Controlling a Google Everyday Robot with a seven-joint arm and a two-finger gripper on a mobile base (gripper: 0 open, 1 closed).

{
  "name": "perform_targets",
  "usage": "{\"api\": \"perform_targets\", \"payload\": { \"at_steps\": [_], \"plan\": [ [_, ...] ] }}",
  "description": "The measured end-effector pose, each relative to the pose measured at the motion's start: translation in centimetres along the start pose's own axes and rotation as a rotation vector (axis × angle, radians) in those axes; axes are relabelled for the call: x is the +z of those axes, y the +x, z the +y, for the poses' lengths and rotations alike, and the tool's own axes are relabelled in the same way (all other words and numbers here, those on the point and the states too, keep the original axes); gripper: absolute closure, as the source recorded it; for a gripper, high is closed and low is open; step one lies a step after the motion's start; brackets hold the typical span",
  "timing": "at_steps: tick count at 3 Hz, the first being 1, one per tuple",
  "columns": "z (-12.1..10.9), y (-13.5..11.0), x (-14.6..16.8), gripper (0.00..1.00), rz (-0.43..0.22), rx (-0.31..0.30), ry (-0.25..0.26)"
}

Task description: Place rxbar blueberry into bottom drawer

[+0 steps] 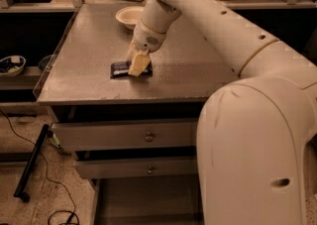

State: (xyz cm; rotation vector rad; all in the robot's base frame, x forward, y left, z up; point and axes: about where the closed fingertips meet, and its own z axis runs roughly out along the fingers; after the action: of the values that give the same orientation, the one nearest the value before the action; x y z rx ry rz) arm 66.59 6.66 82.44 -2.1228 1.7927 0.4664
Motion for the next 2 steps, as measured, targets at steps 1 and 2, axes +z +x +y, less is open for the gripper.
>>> {"api": "perform_targets", "payload": {
  "at_steps": [1, 2],
  "plan": [
    [0.0, -0.1, -0.2, 1.0, 0.0, 0.0, 0.0],
    [0.8, -0.8, -3.4, 1.0, 0.0, -0.01, 0.056]
  ]
}}
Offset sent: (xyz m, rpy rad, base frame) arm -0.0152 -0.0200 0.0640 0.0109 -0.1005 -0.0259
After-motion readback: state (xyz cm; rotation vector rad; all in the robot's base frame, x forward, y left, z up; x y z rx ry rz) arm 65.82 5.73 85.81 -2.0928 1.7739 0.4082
